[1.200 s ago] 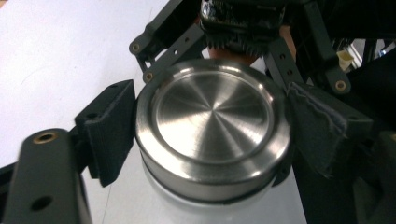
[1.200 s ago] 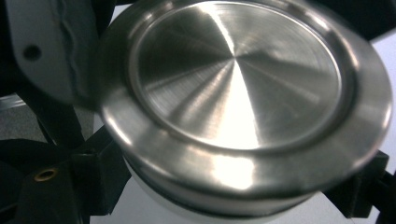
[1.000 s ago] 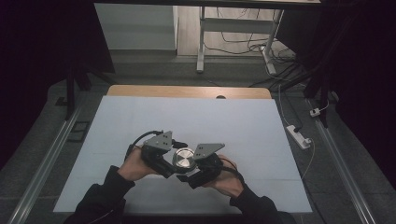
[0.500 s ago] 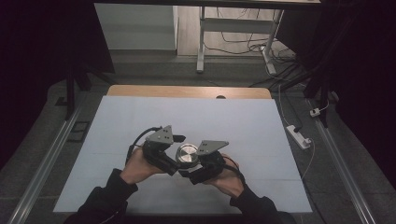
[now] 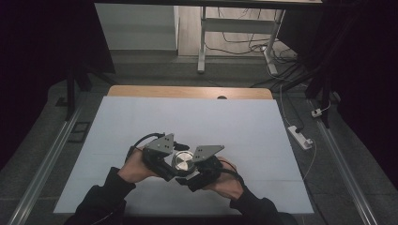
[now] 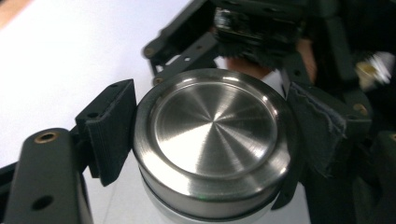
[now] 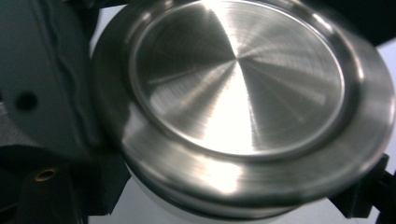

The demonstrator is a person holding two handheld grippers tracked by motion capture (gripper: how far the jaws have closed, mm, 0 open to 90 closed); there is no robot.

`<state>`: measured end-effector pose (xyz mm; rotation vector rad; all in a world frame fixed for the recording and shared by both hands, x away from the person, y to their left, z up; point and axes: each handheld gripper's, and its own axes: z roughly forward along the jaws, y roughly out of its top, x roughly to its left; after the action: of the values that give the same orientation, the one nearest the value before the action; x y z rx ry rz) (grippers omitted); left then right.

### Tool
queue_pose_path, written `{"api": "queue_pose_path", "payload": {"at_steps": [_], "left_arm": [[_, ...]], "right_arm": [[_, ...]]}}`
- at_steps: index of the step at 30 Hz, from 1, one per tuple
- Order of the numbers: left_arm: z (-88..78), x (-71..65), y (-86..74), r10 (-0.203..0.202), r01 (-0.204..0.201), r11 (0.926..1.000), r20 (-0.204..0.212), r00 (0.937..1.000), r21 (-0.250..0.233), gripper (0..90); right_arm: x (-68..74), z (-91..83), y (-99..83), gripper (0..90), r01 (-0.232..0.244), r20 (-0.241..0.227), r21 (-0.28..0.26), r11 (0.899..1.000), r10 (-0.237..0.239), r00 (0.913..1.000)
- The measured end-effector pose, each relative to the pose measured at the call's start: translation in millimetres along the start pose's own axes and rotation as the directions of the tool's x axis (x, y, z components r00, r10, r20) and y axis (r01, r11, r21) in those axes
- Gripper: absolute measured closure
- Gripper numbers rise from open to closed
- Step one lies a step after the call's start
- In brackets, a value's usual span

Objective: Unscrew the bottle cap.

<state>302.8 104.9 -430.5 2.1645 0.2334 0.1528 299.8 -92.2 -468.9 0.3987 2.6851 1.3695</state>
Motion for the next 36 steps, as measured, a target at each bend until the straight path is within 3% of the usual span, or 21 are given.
{"api": "queue_pose_path", "payload": {"at_steps": [2, 5, 7, 8, 10, 12, 13, 15, 16, 18, 20, 22, 23, 26, 29, 31, 34, 36], "left_arm": [[6.2, -4.4, 2.3, -0.045, 0.045, 0.999, -0.09, 0.9949, -0.009, 20.4], [17.9, -13.7, 6.2, -0.099, 0.098, 0.9951, -0.223, 0.9697, -0.016, 20.3], [21.2, -16.1, 8.5, -0.098, 0.101, 0.9949, -0.253, 0.9624, -0.001, 20.1], [20.4, -15.3, 9.5, -0.101, 0.104, 0.9946, -0.245, 0.9642, -0.003, 19.9], [13.1, -9.0, 10.5, -0.119, 0.115, 0.9928, -0.159, 0.9801, -0.033, 16.3], [1.9, -3.0, 11.0, -0.124, 0.117, 0.9911, -0.109, 0.9863, -0.062, 10.7], [-3.5, -0.6, 10.9, -0.115, 0.11, 0.9914, -0.072, 0.9908, -0.071, 10.6], [-12.8, 2.8, 10.1, -0.082, 0.079, 0.9946, -0.045, 0.9956, -0.067, 9.9], [-15.2, 4.4, 9.7, -0.063, 0.063, 0.9965, -0.01, 0.9979, -0.055, 10.1], [-16.7, 4.2, 8.6, -0.014, 0.014, 0.9994, 0.021, 0.9997, -0.03, 10.5], [-13.7, 2.9, 7.8, 0.028, -0.028, 0.9996, 0.068, 0.9973, 0.004, 11.2], [-9.4, 0.6, 7.2, 0.057, -0.059, 0.9976, 0.058, 0.9967, 0.036, 11.9], [-7.9, 0.3, 6.7, 0.066, -0.069, 0.9968, 0.073, 0.9951, 0.039, 13.4], [-5.9, -0.5, 4.8, 0.062, -0.063, 0.9977, 0.067, 0.9959, 0.022, 19.8], [-2.3, -2.3, 4.6, 0.029, -0.029, 0.9996, 0.002, 0.9996, 0.002, 20.3], [2.2, -4.8, 5.8, -0.004, 0.003, 1.0, -0.059, 0.9982, -0.009, 20.4], [9.1, -9.4, 7.8, -0.058, 0.053, 0.998, -0.16, 0.9854, -0.036, 20.5], [11.5, -11.8, 9.5, -0.093, 0.083, 0.9949, -0.199, 0.9756, -0.057, 20.5]], "right_arm": [[-4.0, -0.8, -0.9, 15.1, -0.028, 0.038, -0.002, 1.0, 0.028, 0.9989], [-9.8, -1.6, -2.8, 15.1, -0.076, 0.101, 0.001, 0.997, 0.075, 0.992], [-12.6, -1.8, -4.6, 15.1, -0.082, 0.117, 0.006, 0.997, 0.081, 0.9898], [-13.1, -2.0, -5.1, 15.1, -0.082, 0.119, 0.005, 0.997, 0.081, 0.9897], [-12.7, -3.1, -4.2, 15.1, -0.08, 0.113, -0.006, 0.997, 0.08, 0.9903], [-11.9, -5.3, -2.2, 15.1, -0.073, 0.098, -0.021, 0.997, 0.074, 0.9924], [-11.4, -6.4, -1.5, 15.1, -0.067, 0.088, -0.027, 0.997, 0.069, 0.9938], [-10.2, -7.4, -0.6, 15.1, -0.054, 0.063, -0.032, 0.998, 0.056, 0.9964], [-9.0, -7.3, -0.2, 15.1, -0.047, 0.052, -0.032, 0.998, 0.048, 0.9975], [-6.4, -6.0, 0.8, 15.1, -0.03, 0.025, -0.028, 0.999, 0.03, 0.9992], [-3.2, -4.5, 1.5, 15.1, -0.01, -0.002, -0.024, 1.0, 0.009, 1.0], [0.2, -3.4, 2.3, 15.1, 0.008, -0.019, -0.017, 1.0, -0.009, 0.9998], [1.7, -2.9, 2.7, 15.1, 0.016, -0.023, -0.018, 1.0, -0.017, 0.9996], [3.7, -2.4, 3.4, 15.1, 0.032, -0.029, -0.015, 0.999, -0.032, 0.999], [0.9, -3.5, 3.0, 15.1, 0.012, -0.001, -0.016, 1.0, -0.012, 0.9999], [-2.1, -4.4, 2.2, 15.1, -0.01, 0.026, -0.017, 1.0, 0.011, 0.9996], [-6.2, -5.6, 1.5, 15.1, -0.049, 0.084, -0.02, 0.999, 0.051, 0.9951], [-8.3, -6.0, 0.9, 15.1, -0.071, 0.11, -0.028, 0.997, 0.073, 0.9912]]}}
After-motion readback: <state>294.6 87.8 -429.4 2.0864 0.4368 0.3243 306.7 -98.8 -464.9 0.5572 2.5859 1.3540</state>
